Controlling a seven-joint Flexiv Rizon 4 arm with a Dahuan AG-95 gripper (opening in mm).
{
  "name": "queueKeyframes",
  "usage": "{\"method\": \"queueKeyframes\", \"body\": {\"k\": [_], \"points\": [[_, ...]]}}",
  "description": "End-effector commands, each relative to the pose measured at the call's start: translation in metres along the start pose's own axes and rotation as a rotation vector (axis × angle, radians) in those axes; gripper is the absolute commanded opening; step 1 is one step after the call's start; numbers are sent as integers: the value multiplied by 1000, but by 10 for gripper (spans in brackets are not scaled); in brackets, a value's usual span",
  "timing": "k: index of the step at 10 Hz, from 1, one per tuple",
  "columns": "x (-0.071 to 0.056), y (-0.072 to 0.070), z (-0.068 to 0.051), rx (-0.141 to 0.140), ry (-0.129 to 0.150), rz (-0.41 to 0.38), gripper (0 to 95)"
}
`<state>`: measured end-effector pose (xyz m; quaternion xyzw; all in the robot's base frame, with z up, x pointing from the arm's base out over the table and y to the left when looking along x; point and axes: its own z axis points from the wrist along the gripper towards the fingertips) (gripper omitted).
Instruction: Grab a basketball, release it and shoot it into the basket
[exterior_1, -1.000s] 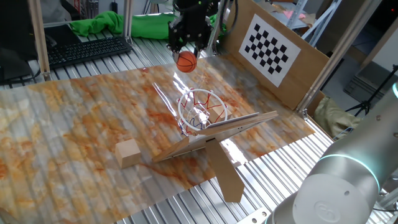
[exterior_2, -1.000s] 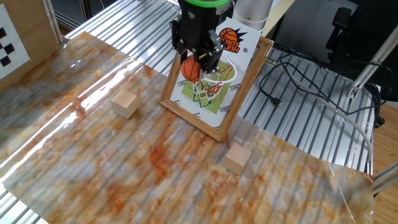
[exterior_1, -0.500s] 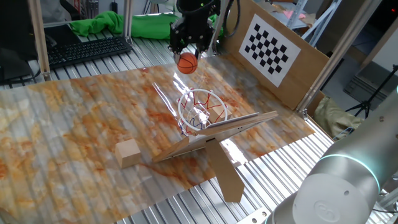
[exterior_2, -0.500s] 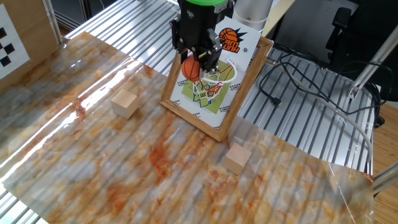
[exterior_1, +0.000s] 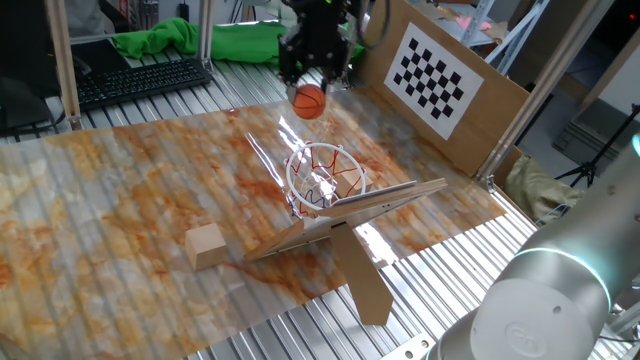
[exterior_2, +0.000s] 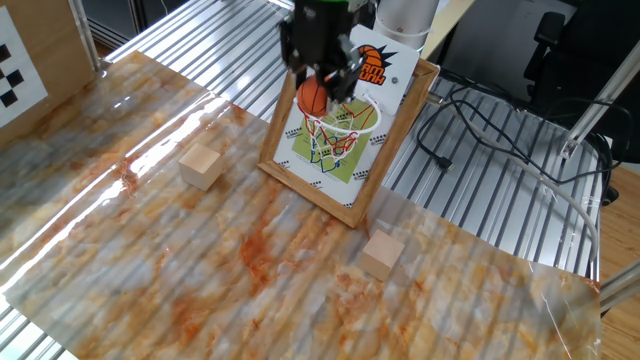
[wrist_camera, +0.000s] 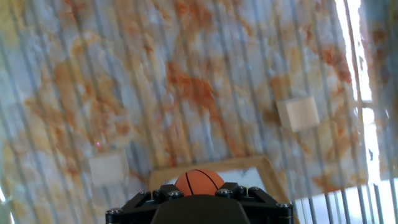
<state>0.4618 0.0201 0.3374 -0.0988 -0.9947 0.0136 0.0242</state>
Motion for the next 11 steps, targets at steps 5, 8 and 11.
{"method": "queueKeyframes", "body": {"k": [5, 8, 11], "points": [[29, -5, -2, -1, 0, 8, 0], [44, -9, 12, -12, -31, 10, 0], [53, -11, 23, -20, -46, 20, 0]]}}
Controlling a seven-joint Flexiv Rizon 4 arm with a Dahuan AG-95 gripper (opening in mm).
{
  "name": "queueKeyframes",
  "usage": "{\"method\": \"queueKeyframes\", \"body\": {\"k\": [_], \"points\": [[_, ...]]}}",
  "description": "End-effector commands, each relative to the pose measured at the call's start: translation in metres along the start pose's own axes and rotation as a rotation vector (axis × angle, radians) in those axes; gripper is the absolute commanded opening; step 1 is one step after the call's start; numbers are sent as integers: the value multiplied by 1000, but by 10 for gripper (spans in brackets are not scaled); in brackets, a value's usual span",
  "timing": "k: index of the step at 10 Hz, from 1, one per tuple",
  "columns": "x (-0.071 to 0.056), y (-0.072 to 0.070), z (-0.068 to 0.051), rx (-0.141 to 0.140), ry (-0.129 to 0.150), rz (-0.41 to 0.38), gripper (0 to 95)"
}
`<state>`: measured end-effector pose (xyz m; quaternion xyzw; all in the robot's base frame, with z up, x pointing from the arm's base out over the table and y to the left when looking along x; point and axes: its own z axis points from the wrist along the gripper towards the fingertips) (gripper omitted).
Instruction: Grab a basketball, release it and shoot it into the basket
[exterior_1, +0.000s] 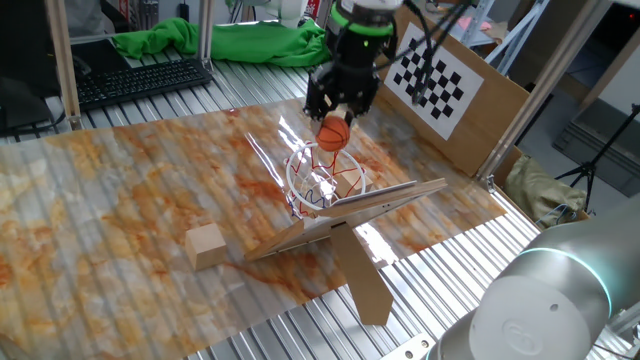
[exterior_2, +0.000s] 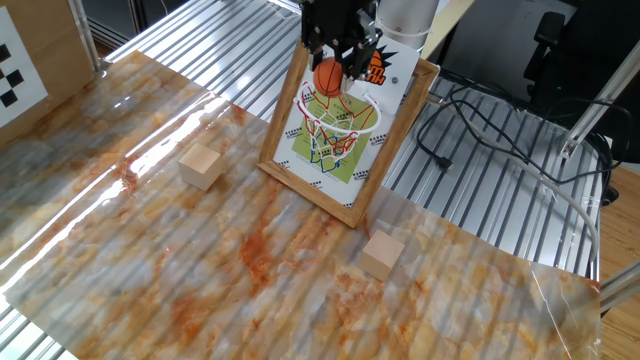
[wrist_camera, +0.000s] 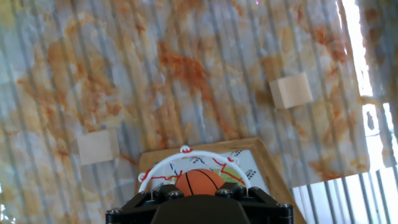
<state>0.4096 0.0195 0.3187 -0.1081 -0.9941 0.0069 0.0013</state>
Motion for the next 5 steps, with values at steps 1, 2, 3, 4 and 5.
{"method": "queueKeyframes", "body": {"k": [1, 2, 3, 4, 5], "points": [[5, -1, 4, -1, -4, 6, 0], [8, -1, 6, 1, -2, 11, 0], [9, 0, 6, 10, -2, 24, 0], [9, 1, 9, 13, 4, 61, 190], [8, 3, 11, 14, 10, 82, 380]]}}
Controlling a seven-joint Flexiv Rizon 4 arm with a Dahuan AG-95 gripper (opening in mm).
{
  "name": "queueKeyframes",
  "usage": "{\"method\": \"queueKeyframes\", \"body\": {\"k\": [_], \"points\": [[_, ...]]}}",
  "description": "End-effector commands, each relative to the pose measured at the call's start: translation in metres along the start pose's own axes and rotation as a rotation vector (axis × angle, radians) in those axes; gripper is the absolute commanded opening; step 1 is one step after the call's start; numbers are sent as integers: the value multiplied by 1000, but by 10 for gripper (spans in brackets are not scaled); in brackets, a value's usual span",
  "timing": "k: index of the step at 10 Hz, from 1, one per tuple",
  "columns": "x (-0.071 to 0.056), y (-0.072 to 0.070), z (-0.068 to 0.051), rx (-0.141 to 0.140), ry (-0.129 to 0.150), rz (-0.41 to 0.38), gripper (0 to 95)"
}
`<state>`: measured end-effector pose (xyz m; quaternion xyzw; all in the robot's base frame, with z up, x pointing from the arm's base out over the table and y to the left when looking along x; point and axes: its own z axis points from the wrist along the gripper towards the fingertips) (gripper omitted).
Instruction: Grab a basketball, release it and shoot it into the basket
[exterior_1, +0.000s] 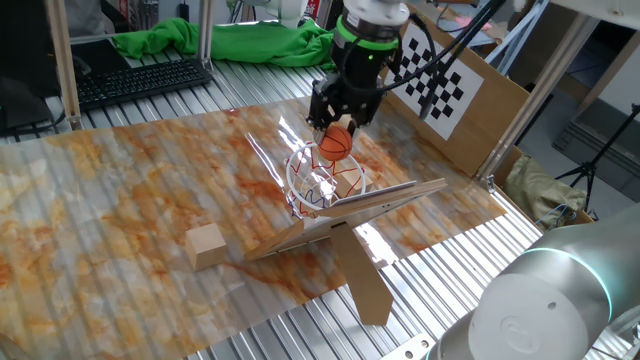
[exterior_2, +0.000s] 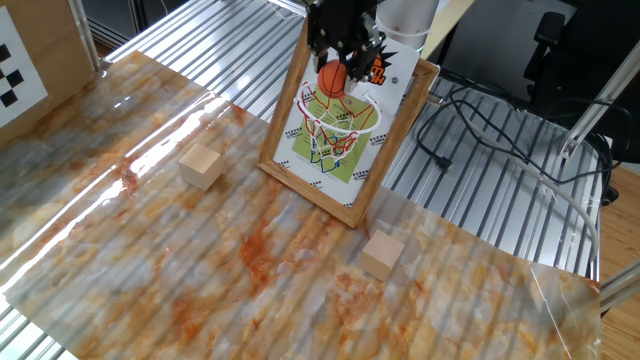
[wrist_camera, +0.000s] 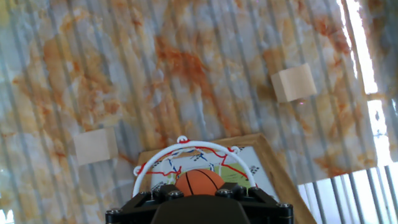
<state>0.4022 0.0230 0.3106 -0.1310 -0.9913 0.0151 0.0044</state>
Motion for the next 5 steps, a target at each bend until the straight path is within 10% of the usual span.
{"method": "queueKeyframes", "body": {"k": [1, 2, 3, 5], "points": [[-1, 4, 6, -4, 8, 45, 570], [-2, 5, 8, -6, 16, 58, 570], [-2, 6, 8, -8, 25, 65, 760], [-2, 6, 10, -7, 38, 76, 760]]}}
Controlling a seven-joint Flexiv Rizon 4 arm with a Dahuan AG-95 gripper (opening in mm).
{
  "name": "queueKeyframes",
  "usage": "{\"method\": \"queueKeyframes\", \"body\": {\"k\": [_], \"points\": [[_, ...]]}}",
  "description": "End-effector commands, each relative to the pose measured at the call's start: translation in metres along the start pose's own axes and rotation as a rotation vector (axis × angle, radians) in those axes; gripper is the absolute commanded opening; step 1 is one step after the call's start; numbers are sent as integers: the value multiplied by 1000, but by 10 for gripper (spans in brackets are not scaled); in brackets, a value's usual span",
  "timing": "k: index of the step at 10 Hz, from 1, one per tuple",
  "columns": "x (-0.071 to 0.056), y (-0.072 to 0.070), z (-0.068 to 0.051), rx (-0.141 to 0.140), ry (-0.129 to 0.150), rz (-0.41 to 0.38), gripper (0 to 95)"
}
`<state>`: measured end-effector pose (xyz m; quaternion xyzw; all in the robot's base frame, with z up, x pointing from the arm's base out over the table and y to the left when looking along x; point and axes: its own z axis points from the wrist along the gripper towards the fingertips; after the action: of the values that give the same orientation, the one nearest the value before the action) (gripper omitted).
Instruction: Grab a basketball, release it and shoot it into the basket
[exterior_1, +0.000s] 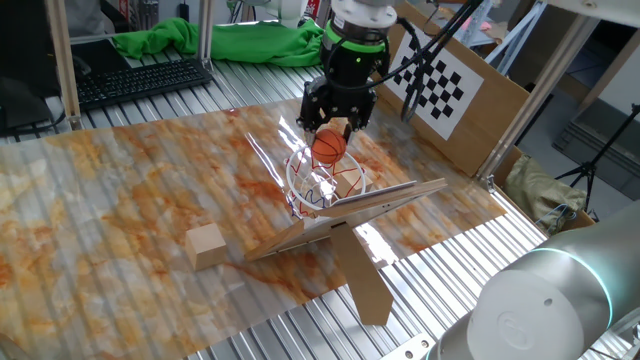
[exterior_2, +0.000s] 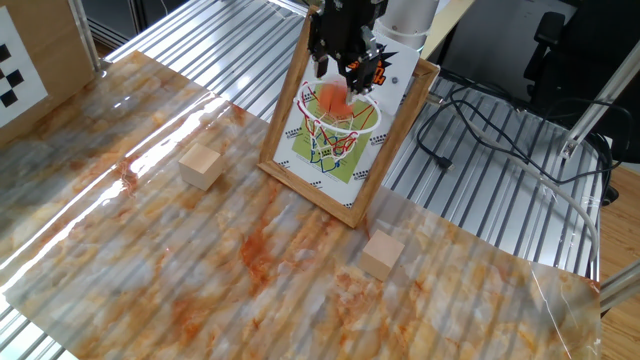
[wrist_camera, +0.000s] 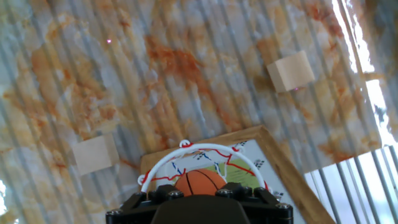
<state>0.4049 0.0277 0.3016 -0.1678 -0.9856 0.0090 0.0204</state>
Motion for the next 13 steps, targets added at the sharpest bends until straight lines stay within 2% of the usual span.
{"method": "queueKeyframes", "body": {"k": [1, 3, 4, 5, 6, 7, 9, 13], "points": [[-1, 1, 1, 3, 8, 6, 950], [-2, 2, 3, 10, 18, 5, 950], [-2, 4, 4, 17, 26, 5, 760], [-3, 5, 6, 14, 28, 11, 760], [-2, 6, 5, 23, 16, 18, 760], [-3, 6, 7, 21, 24, 21, 760], [-4, 7, 8, 24, 21, 27, 760], [-5, 9, 11, 50, 21, 41, 760]]}}
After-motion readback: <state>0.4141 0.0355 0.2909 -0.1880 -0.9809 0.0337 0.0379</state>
